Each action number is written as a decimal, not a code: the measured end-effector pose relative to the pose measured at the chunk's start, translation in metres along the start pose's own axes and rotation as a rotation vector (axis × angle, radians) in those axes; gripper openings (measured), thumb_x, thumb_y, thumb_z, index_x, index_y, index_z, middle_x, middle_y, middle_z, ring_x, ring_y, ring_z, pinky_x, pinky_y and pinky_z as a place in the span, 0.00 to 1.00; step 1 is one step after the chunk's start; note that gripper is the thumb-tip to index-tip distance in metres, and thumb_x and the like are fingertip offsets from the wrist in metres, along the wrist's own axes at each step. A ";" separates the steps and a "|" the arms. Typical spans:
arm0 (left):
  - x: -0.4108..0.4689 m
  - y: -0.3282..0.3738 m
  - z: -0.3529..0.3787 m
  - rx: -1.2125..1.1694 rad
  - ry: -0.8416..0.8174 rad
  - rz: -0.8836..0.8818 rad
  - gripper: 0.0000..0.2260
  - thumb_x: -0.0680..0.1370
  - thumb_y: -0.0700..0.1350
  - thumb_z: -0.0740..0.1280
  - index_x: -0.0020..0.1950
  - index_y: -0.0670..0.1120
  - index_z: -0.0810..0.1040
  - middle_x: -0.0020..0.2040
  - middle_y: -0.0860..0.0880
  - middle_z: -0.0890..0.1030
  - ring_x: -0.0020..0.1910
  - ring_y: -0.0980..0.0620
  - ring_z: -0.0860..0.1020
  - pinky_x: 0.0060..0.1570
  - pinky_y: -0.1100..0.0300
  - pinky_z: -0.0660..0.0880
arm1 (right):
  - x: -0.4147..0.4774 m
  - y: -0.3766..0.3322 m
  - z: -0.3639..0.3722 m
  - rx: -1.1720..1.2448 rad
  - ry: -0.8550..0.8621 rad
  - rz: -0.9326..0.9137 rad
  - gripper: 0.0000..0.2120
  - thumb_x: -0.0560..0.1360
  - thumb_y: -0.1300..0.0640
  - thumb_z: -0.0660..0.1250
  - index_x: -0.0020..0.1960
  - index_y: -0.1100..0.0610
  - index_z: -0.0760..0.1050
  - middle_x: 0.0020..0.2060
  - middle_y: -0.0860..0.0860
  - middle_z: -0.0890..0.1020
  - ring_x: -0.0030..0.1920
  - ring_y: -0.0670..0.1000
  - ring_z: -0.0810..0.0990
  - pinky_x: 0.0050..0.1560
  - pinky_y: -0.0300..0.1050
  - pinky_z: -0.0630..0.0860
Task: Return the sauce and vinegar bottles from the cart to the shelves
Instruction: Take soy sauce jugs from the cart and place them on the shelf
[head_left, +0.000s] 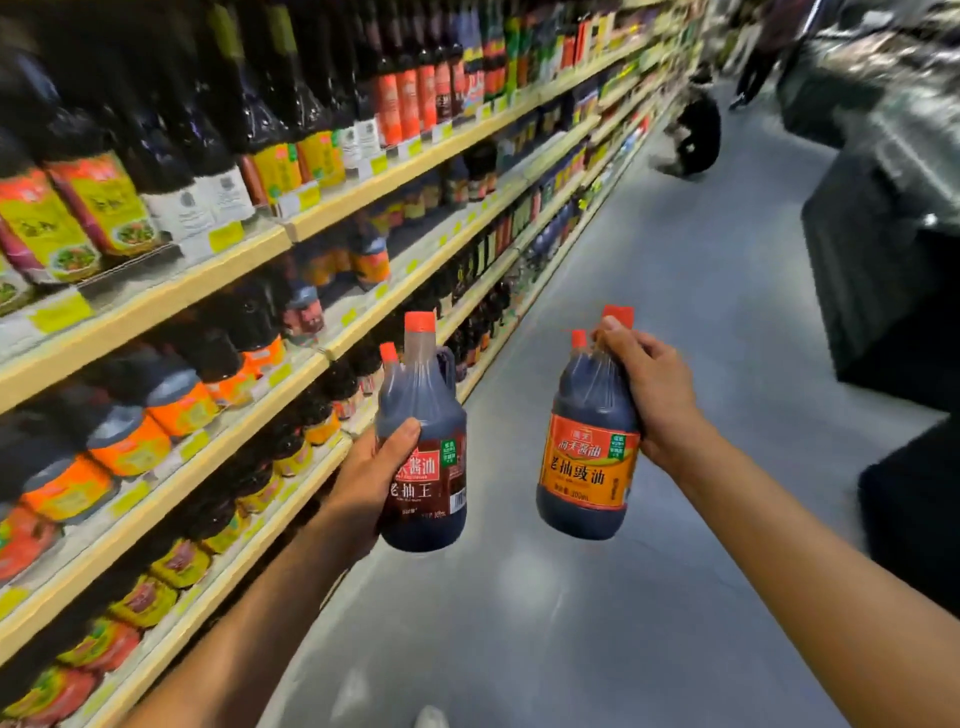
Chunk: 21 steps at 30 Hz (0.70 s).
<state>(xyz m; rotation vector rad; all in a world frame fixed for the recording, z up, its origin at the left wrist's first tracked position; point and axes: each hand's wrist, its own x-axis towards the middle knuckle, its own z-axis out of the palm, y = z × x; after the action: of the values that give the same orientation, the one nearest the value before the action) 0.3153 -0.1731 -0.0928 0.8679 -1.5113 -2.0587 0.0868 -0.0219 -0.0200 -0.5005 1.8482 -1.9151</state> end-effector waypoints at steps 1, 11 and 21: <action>0.016 0.001 0.003 0.001 -0.033 0.008 0.23 0.73 0.58 0.73 0.64 0.50 0.75 0.51 0.45 0.86 0.47 0.45 0.86 0.44 0.53 0.82 | 0.010 0.000 -0.004 0.006 0.040 0.002 0.11 0.79 0.49 0.68 0.46 0.57 0.80 0.38 0.52 0.85 0.38 0.50 0.84 0.38 0.44 0.82; 0.150 0.009 0.079 0.018 -0.314 -0.101 0.32 0.67 0.62 0.73 0.67 0.49 0.74 0.55 0.42 0.85 0.53 0.39 0.84 0.55 0.42 0.80 | 0.083 0.000 -0.070 0.015 0.321 0.024 0.13 0.79 0.48 0.69 0.50 0.58 0.81 0.44 0.55 0.86 0.44 0.54 0.86 0.46 0.49 0.81; 0.240 0.013 0.223 0.062 -0.472 -0.103 0.45 0.52 0.71 0.79 0.64 0.52 0.76 0.54 0.45 0.86 0.55 0.42 0.84 0.56 0.42 0.79 | 0.166 -0.015 -0.181 -0.012 0.491 0.021 0.13 0.79 0.45 0.67 0.52 0.55 0.81 0.47 0.55 0.85 0.48 0.57 0.86 0.50 0.53 0.84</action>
<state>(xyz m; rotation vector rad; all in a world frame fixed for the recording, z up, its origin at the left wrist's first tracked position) -0.0126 -0.1874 -0.0893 0.5067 -1.8056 -2.4234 -0.1513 0.0418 -0.0197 -0.0040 2.1424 -2.1514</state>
